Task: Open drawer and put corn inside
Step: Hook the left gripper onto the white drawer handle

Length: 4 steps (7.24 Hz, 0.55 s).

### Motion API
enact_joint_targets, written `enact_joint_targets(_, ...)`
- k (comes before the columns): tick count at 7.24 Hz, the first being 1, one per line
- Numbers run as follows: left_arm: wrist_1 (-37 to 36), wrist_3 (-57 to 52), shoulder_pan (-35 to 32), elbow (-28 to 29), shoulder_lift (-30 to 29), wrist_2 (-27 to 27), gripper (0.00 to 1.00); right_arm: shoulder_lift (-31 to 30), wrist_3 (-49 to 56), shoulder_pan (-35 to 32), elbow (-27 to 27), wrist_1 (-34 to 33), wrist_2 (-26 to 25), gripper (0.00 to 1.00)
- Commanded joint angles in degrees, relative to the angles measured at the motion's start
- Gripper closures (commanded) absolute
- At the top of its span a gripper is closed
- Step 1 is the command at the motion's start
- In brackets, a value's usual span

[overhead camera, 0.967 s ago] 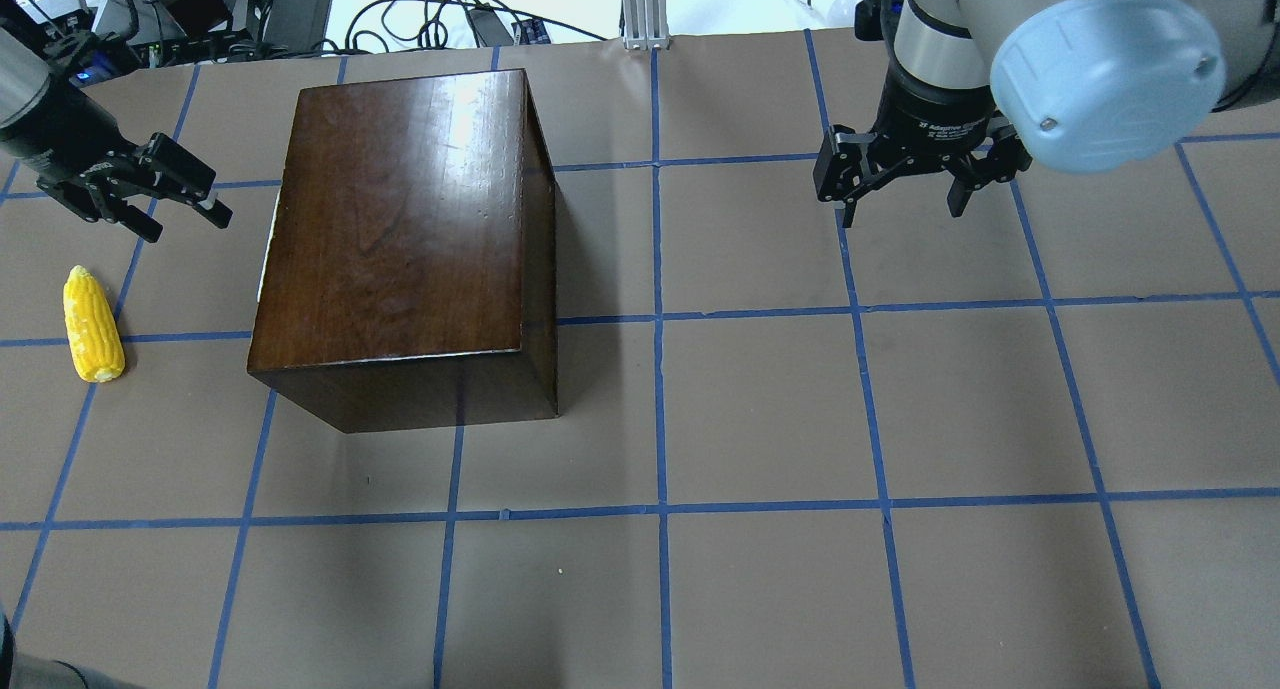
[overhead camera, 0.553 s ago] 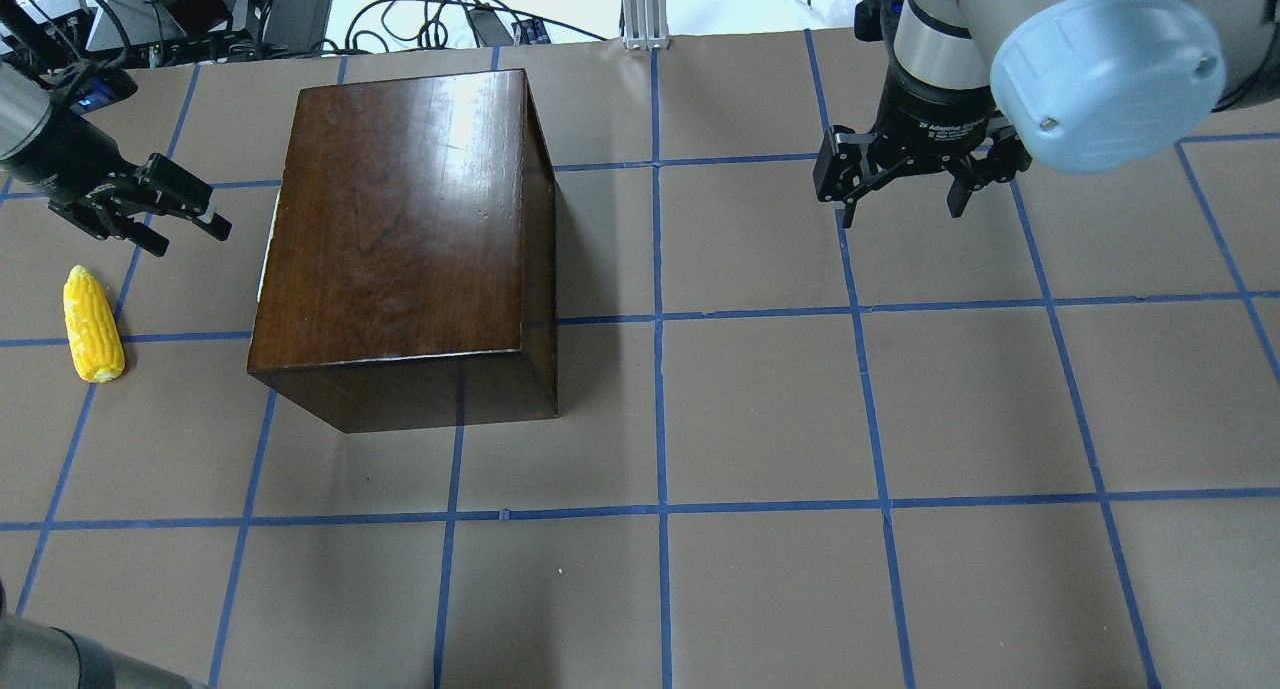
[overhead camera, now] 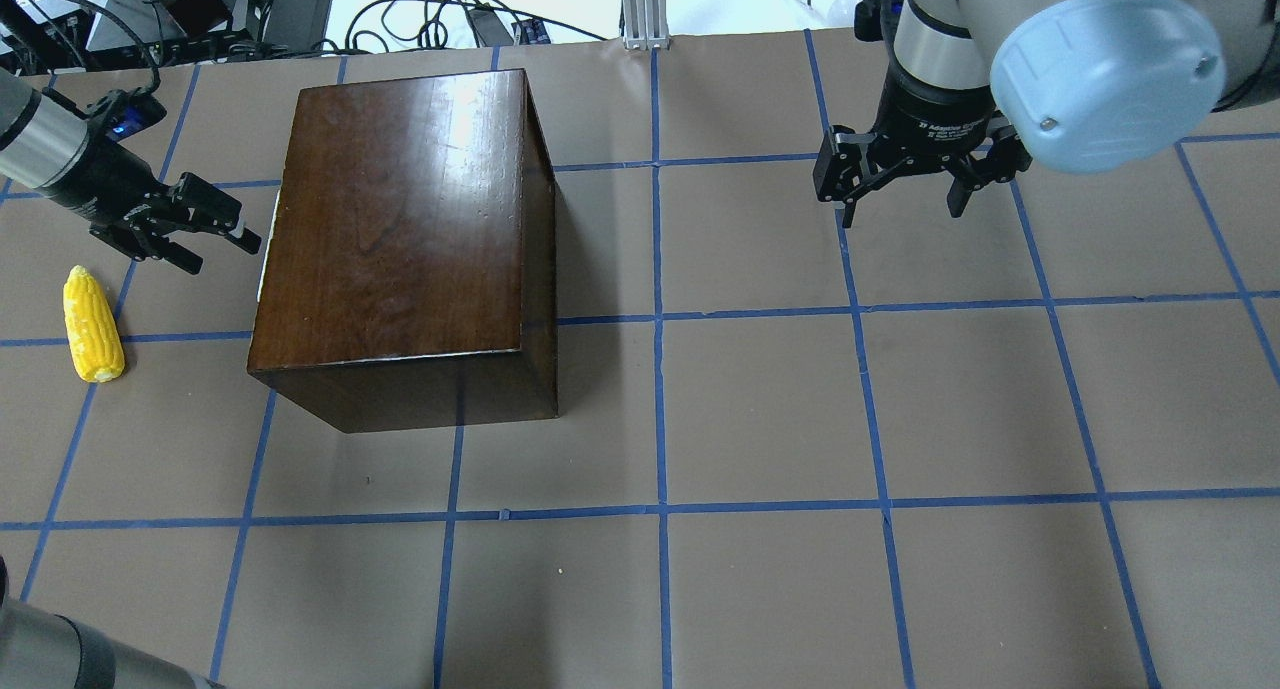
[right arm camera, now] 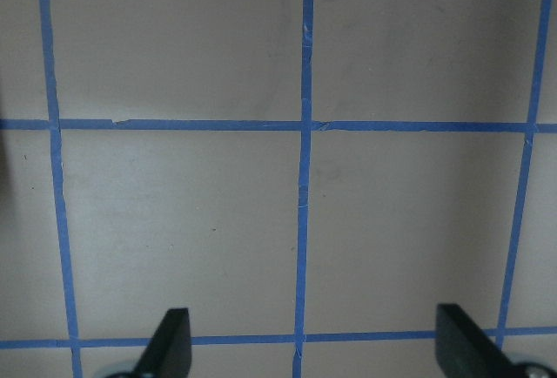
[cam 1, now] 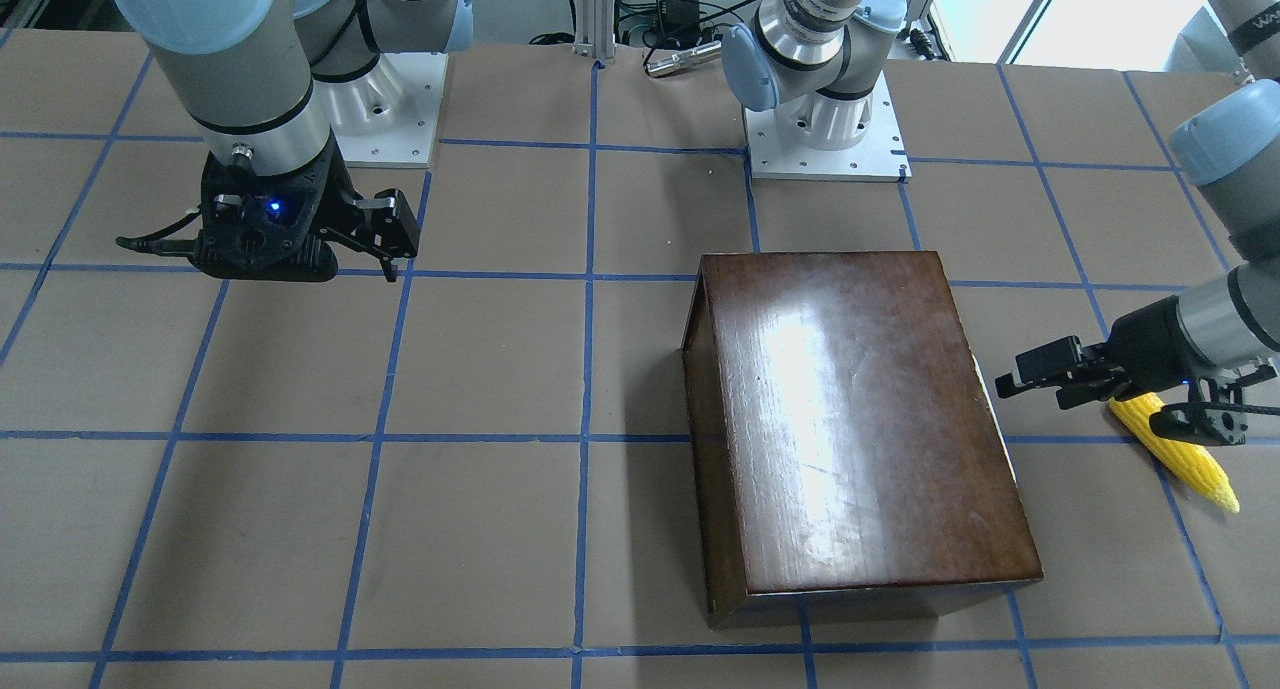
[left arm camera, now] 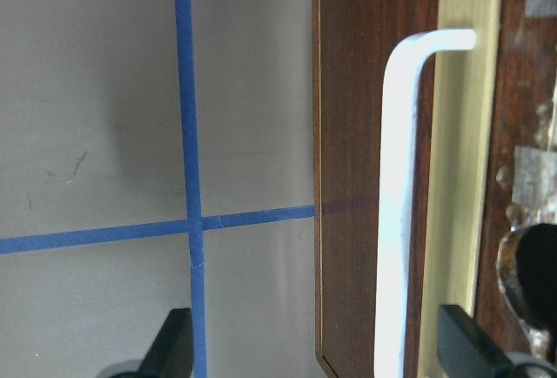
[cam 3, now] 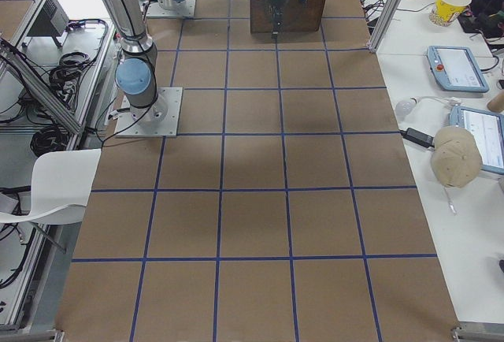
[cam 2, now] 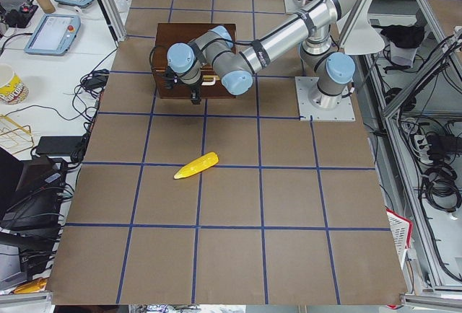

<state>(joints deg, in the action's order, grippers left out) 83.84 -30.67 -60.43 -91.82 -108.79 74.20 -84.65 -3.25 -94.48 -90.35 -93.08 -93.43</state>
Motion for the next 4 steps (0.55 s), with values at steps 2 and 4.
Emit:
enact_joint_targets(2,-0.2,0.1,-0.1,-0.2,-0.8,-0.2,0.0,0.0,0.0,0.0,0.0,0.0,0.0,0.0)
enact_joint_targets(4,-0.3,-0.1,-0.2,-0.2,-1.2,-0.2,0.0,0.0,0.0,0.0,0.0,-0.1,0.0,0.0)
